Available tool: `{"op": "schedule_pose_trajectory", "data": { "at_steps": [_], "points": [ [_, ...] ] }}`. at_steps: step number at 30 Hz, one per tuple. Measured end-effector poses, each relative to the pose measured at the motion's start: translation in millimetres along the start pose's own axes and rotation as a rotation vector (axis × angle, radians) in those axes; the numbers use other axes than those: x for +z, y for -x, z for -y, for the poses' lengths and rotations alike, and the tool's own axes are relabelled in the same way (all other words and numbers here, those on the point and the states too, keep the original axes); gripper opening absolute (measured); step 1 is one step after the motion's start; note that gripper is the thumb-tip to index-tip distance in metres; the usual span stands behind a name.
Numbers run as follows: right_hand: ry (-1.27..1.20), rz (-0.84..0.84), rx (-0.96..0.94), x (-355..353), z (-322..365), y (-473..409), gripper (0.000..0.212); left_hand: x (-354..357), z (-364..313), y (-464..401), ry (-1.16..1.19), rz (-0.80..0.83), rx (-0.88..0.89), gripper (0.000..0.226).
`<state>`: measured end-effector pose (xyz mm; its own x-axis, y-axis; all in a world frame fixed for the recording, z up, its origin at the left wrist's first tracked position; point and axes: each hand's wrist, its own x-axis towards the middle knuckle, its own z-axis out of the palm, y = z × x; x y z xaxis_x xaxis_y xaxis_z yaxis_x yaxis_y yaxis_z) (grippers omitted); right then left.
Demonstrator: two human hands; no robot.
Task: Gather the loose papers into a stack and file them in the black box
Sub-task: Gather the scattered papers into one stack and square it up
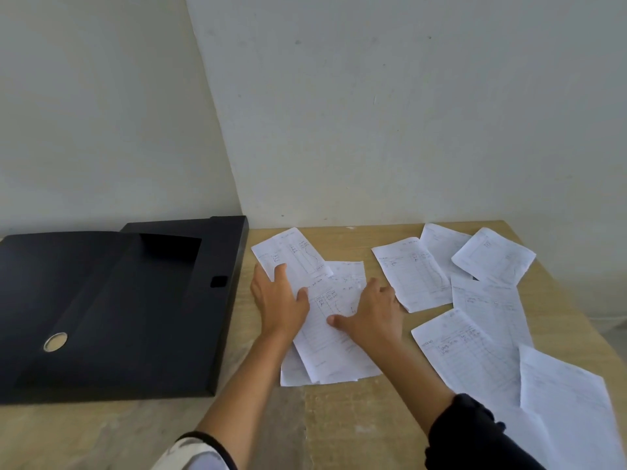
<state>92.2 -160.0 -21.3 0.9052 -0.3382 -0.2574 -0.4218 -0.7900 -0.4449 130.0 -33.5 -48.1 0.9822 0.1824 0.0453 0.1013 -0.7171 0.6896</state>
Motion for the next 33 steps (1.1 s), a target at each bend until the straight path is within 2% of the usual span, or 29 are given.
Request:
{"op": "schedule_pose_trajectory", "data": {
  "at_steps": [3,5,9,16,21,24,26,28,30,33],
  "points": [
    [-0.048,0.031,0.069,-1.3,1.8,-1.1,0.087,-4.7,-3.4,-1.8,-0.043,0.036,-0.018,0.037],
    [-0.036,0.049,0.081,-0.4,4.7,1.0,0.083,-7.0,-0.8,-4.7,-0.105,0.074,-0.001,0.041],
    [-0.028,0.060,0.020,3.9,16.2,10.4,0.059,-13.8,7.6,-5.6,-0.259,0.134,0.118,0.041],
    [-0.161,-0.006,-0.009,2.9,17.0,20.8,0.044,-19.1,16.8,0.7,-0.393,0.204,0.181,0.050],
    [-0.240,-0.013,0.098,-14.9,-5.0,14.4,0.050,-22.3,21.6,-0.9,-0.414,0.202,0.185,0.040],
    [-0.276,0.037,0.096,-17.3,-7.6,16.6,0.047,-24.3,24.8,-1.2,-0.408,0.197,0.203,0.034],
    [-0.227,0.070,0.042,-11.0,-1.7,24.0,0.061,-24.7,25.3,0.3,-0.394,0.193,0.215,0.033],
    [-0.080,0.035,-0.022,-0.9,7.1,32.8,0.070,-25.5,26.1,0.2,-0.366,0.182,0.224,0.036],
    [0.064,-0.012,-0.087,6.0,16.6,40.1,0.064,-27.4,26.9,0.0,-0.338,0.186,0.225,0.041],
    [-0.048,-0.011,-0.011,9.2,20.7,39.6,0.059,-28.3,30.6,3.2,-0.341,0.195,0.253,0.046]
  ]
}}
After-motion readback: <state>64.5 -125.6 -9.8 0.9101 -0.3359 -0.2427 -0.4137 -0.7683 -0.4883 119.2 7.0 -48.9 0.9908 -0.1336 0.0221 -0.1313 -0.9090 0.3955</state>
